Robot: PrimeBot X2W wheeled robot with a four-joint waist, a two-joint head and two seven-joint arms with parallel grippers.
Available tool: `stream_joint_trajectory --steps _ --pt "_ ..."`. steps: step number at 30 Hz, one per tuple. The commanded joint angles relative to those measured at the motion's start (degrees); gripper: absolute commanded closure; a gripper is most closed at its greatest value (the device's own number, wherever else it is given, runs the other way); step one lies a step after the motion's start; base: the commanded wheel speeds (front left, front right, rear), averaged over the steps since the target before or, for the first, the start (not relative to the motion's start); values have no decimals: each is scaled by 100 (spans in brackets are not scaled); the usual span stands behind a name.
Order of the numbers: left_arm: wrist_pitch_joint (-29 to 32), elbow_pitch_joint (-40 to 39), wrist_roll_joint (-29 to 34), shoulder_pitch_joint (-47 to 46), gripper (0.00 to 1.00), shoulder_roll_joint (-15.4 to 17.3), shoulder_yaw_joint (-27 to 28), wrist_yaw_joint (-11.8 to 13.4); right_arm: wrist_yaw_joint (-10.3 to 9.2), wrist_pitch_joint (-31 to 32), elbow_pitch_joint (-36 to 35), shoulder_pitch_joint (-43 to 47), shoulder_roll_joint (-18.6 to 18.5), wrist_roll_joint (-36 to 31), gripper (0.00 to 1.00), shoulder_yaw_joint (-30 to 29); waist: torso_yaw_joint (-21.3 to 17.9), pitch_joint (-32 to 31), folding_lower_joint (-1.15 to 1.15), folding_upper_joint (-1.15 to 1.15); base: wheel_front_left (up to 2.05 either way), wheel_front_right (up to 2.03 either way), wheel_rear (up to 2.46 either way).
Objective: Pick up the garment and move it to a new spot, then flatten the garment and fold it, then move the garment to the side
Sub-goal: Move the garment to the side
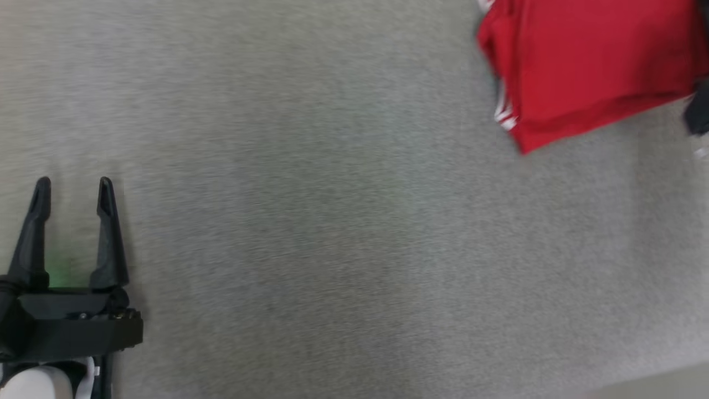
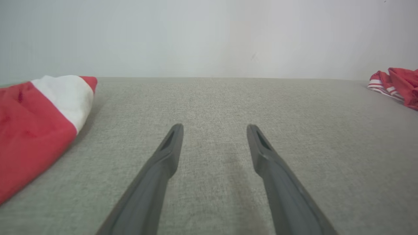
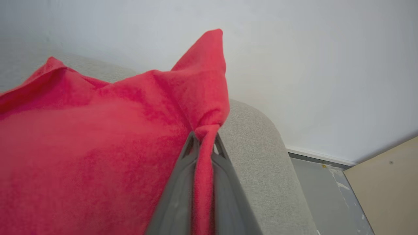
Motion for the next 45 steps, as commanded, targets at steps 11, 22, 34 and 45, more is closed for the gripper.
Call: stream_joint_trajectory --steps 11,22,34,45 --pt "13 -379 -56 137 0 217 -82 7 -17 450 -87 -716 -831 41 100 142 -470 509 -1 -1 0 0 0" --pt "54 -496 -98 114 0 246 -139 30 -17 549 297 -1266 -883 -282 0 187 -370 638 -1 -1 0 0 0" --pt "21 -35 -293 253 0 33 -154 72 -17 -191 463 -1060 -483 -601 0 82 -190 13 -1 -1 0 0 0" --pt "1 419 -313 665 0 -301 84 50 -17 -900 -458 371 307 -604 0 -224 264 -1360 -1 -1 0 0 0"
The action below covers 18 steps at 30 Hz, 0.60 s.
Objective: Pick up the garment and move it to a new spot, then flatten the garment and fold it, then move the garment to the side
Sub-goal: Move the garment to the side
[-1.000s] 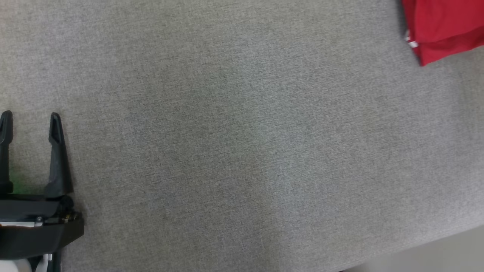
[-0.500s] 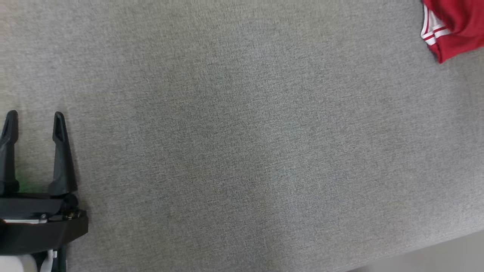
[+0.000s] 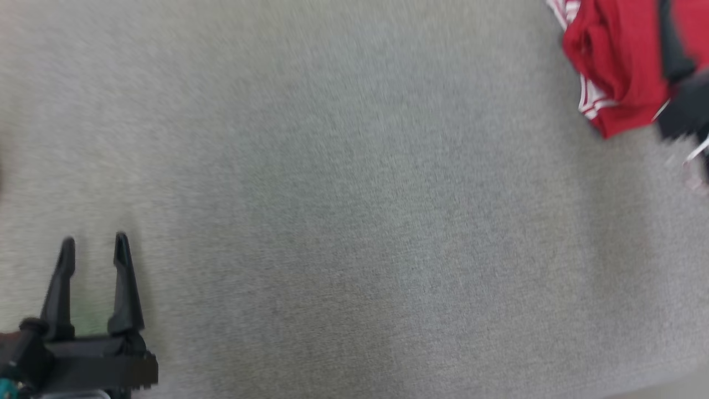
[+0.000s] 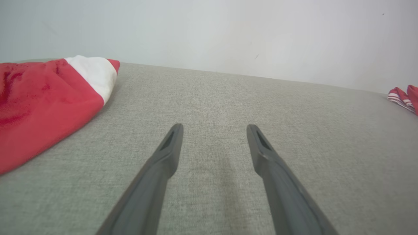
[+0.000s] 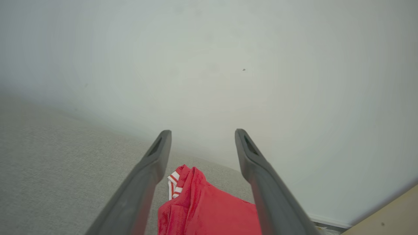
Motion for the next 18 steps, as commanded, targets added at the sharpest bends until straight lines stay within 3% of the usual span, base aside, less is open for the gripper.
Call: stream_joint_trajectory --steps 1,8,18 --pt "-1 73 10 172 0 -51 48 -1 -17 -60 -143 399 144 17 0 -149 351 -756 0 0 0 0 0" --pt "-1 262 64 537 0 -191 109 -24 -17 -134 -979 1942 855 -143 0 -752 587 -1337 0 0 0 0 0" --pt "-2 420 130 730 0 -273 121 -39 -17 -153 -1908 3580 1663 -308 0 -1077 758 -1727 0 0 0 0 0"
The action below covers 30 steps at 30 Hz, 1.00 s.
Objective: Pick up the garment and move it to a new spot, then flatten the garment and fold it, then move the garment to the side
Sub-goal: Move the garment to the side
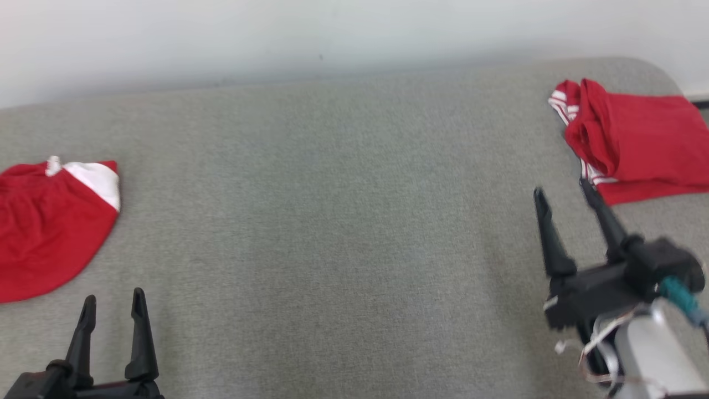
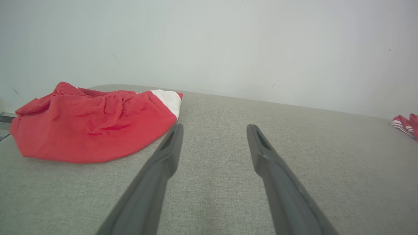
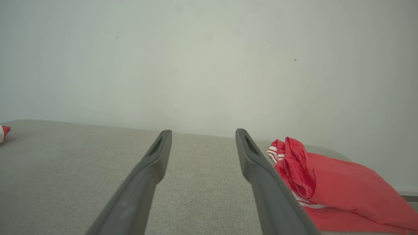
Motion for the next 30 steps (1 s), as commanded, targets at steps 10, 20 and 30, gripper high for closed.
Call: stream_joint_trajectory --steps 10,20,30 --pt "0 125 149 190 0 -34 -82 -19 -17 -31 -651 1327 556 -117 0 -398 234 -626 1 0 0 0 0" --pt "0 140 188 410 0 4 -119 -20 -17 -33 -807 2018 837 -97 0 -517 178 -878 1 0 0 0 0" --pt "0 226 135 463 0 55 -194 -24 -17 -34 -763 2178 919 -101 0 -553 184 -911 1 0 0 0 0"
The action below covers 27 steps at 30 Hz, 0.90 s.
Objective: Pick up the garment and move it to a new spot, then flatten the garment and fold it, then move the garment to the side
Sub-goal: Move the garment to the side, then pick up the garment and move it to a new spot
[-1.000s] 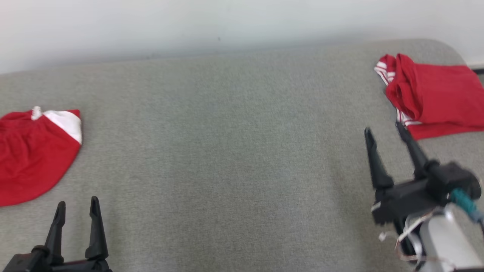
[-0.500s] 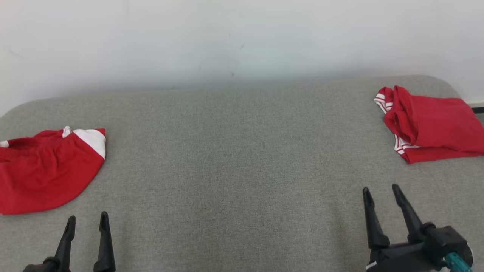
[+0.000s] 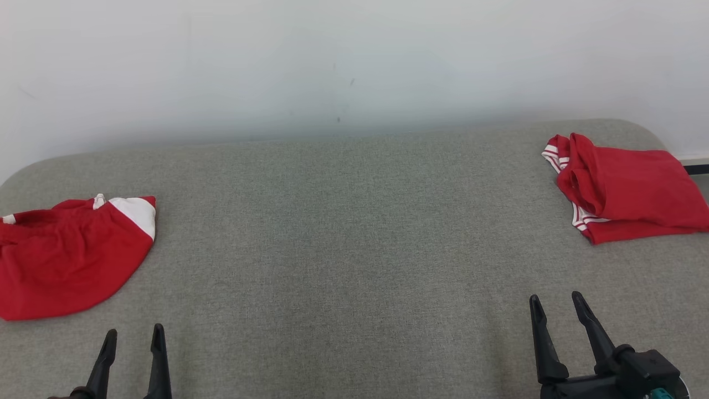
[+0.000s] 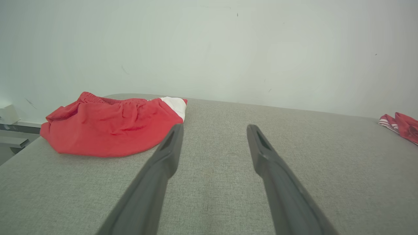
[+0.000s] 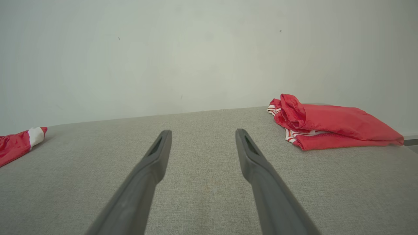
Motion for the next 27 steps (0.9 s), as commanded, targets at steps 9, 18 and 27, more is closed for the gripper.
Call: stream_joint_trajectory --steps 9,18,27 --pt "-1 25 16 -44 0 52 -17 9 -17 -27 25 51 30 27 0 -21 108 0 0 0 0 0 0" --pt "0 41 40 -138 0 83 22 24 -17 -27 69 28 92 84 0 32 594 34 0 0 0 0 0" --pt "-1 151 31 -248 0 152 79 53 -17 -27 187 -16 177 93 0 88 1449 104 0 0 0 0 0"
